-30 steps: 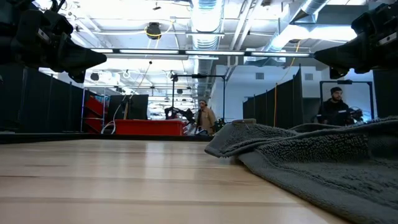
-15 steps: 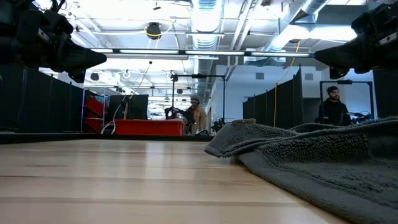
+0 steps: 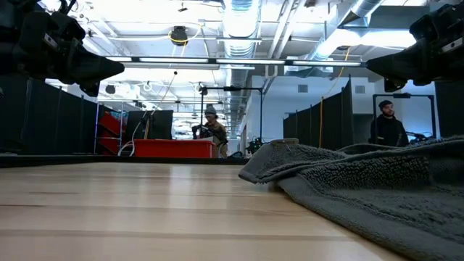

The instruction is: Roll towel

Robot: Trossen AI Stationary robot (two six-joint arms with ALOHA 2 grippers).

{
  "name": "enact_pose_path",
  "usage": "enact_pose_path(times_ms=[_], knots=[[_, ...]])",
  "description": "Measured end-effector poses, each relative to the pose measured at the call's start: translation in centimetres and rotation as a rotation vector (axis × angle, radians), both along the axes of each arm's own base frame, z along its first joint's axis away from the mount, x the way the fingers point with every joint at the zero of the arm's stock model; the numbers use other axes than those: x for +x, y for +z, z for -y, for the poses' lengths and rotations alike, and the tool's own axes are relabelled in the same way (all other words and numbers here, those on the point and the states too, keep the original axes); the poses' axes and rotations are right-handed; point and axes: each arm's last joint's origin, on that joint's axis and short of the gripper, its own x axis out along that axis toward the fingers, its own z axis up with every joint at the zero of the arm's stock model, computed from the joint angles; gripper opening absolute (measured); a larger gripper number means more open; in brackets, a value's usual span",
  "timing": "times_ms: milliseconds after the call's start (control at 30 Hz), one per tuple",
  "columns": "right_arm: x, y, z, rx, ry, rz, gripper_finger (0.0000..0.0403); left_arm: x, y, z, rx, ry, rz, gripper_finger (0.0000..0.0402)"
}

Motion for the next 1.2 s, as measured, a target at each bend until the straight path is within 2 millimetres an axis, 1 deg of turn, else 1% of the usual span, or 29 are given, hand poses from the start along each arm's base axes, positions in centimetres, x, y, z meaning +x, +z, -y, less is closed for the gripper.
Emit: enact_pose_path(times_ms=[300,467,700,800,900,967,1033,1133,1200], knots=[[0.0,0.0,0.0,0.0,0.0,0.0,0.0,0.0,0.1,0.0,-0.025,0.001,0.01,0.0],[0.0,0.0,0.0,0.0,0.0,0.0,0.0,0.0,0.2,0.0,0.018,-0.007,0.014,0.0],[0.0,0.0,0.0,0.0,0.0,0.0,0.0,0.0,0.2,0.0,0.01,-0.009,0.007,0.0],[0.0,0.0,0.1,-0.009,-0.022,0.0,0.0,-0.1,0.7,0.0,0.112,-0.013,-0.06,0.0],[0.0,0.0,0.4,-0.086,-0.081,-0.004,0.0,0.2,2.5,-0.1,0.152,0.02,-0.089,0.0],[-0.1,0.0,0.5,-0.109,-0.092,-0.007,0.0,0.7,3.4,-0.2,0.124,0.035,-0.142,0.0],[-0.1,0.0,0.6,-0.1,-0.099,-0.006,0.0,1.8,4.3,-0.3,0.094,0.011,-0.202,0.0],[-0.1,0.1,0.6,-0.097,-0.103,-0.002,0.0,4.4,5.8,-0.2,0.047,-0.019,-0.272,0.0],[-0.1,0.1,0.6,-0.097,-0.112,0.004,0.0,6.6,6.6,0.0,0.019,-0.062,-0.331,0.0]])
